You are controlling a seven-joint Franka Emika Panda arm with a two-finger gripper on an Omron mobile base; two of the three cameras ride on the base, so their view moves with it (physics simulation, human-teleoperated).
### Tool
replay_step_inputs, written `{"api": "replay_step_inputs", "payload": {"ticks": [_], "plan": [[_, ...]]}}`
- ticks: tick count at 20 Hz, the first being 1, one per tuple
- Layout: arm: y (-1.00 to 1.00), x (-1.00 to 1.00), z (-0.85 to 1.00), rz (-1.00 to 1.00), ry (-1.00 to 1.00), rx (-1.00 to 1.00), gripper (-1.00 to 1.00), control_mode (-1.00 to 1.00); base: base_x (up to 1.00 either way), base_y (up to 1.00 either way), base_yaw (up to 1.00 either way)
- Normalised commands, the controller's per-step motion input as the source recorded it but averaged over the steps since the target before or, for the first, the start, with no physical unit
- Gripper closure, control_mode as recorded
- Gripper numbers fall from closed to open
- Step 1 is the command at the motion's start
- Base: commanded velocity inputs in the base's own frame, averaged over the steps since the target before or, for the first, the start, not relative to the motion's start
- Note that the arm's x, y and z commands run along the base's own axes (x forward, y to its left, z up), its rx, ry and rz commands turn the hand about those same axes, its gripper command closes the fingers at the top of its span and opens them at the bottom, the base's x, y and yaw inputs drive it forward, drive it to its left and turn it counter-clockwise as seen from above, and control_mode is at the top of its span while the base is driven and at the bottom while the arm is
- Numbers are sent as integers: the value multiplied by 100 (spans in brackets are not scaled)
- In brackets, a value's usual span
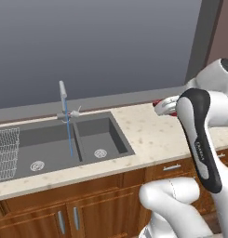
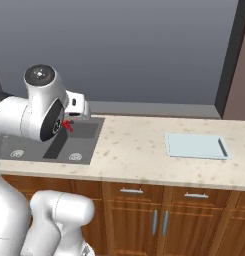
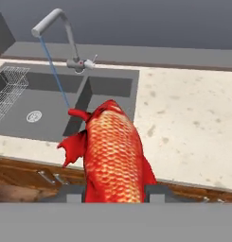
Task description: Take the fish out of the fridge, briefly rinse it in the sink, and place it on the tray next to the sink.
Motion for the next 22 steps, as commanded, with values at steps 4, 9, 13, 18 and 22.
{"api": "replay_step_inputs", "payload": {"ticks": [4,9,13,18,22], "plan": [[43,56,-44,36,17,0,100,-100,0,0,0],[54,37,-52,27,2,0,100,-100,0,0,0],[60,34,-58,23,-3,2,100,-100,0,0,0],[56,44,-48,17,-11,11,100,-100,0,0,0],[38,45,-23,13,-11,18,100,-100,0,0,0]]}}
